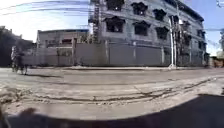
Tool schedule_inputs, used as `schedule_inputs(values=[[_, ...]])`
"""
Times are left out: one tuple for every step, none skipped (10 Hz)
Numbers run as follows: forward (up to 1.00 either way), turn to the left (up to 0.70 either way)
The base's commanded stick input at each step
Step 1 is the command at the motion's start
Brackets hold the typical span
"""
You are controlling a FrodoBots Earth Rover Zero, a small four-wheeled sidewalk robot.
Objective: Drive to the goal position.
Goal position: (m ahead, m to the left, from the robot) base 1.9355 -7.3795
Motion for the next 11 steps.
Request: schedule_inputs(values=[[0.00,-1.00],[0.00,-1.00],[0.00,-1.00],[0.00,-1.00],[0.00,-1.00],[0.00,-1.00],[0.00,-1.00],[0.00,-1.00],[0.00,-1.00],[0.00,-1.00],[0.00,-1.00]])
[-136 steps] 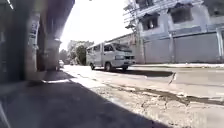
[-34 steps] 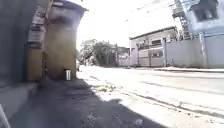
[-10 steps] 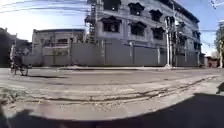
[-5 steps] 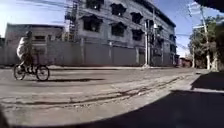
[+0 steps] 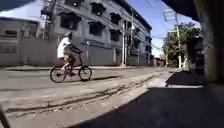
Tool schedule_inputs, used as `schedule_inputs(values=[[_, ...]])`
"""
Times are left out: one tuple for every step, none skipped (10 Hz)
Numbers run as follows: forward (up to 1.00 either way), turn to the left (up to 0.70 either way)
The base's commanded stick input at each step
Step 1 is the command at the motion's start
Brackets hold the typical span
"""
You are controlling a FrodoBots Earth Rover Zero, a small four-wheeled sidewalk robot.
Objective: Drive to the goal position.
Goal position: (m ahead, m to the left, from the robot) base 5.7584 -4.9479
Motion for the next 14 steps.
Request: schedule_inputs(values=[[0.00,-1.00],[0.00,-1.00],[0.00,-1.00],[0.00,-1.00],[0.00,-1.00],[0.00,-1.00],[0.00,-1.00],[0.00,-1.00],[0.00,-1.00],[0.00,-1.00],[0.00,-1.00],[0.00,-1.00],[0.00,-0.74],[0.00,-0.38]])
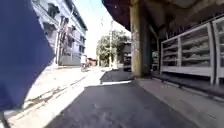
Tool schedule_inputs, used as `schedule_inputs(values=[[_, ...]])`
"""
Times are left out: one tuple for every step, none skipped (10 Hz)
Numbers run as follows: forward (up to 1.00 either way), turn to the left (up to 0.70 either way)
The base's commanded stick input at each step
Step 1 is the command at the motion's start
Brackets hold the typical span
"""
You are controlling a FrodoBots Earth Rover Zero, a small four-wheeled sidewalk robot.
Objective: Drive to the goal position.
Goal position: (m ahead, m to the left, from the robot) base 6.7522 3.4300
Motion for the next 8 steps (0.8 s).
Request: schedule_inputs(values=[[0.04,0.00],[0.78,-0.01],[1.00,-0.01],[1.00,-0.01],[1.00,-0.01],[1.00,-0.01],[1.00,-0.01],[1.00,-0.01]])
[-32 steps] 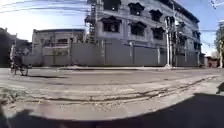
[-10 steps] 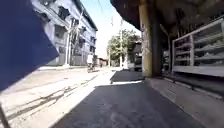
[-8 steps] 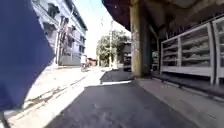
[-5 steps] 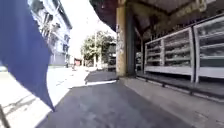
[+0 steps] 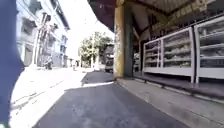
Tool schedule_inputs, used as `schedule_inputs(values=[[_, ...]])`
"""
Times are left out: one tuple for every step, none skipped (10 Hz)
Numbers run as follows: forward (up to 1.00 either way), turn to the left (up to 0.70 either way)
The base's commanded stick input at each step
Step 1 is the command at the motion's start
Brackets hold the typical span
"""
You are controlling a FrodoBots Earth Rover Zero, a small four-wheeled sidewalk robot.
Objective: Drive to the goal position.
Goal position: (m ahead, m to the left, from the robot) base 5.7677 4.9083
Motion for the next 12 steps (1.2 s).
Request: schedule_inputs(values=[[1.00,-0.01],[1.00,-0.01],[1.00,-0.01],[1.00,-0.01],[1.00,-0.01],[1.00,-0.01],[1.00,-0.01],[1.00,-0.01],[1.00,-0.01],[1.00,-0.01],[0.79,-0.01],[0.45,-0.01]])
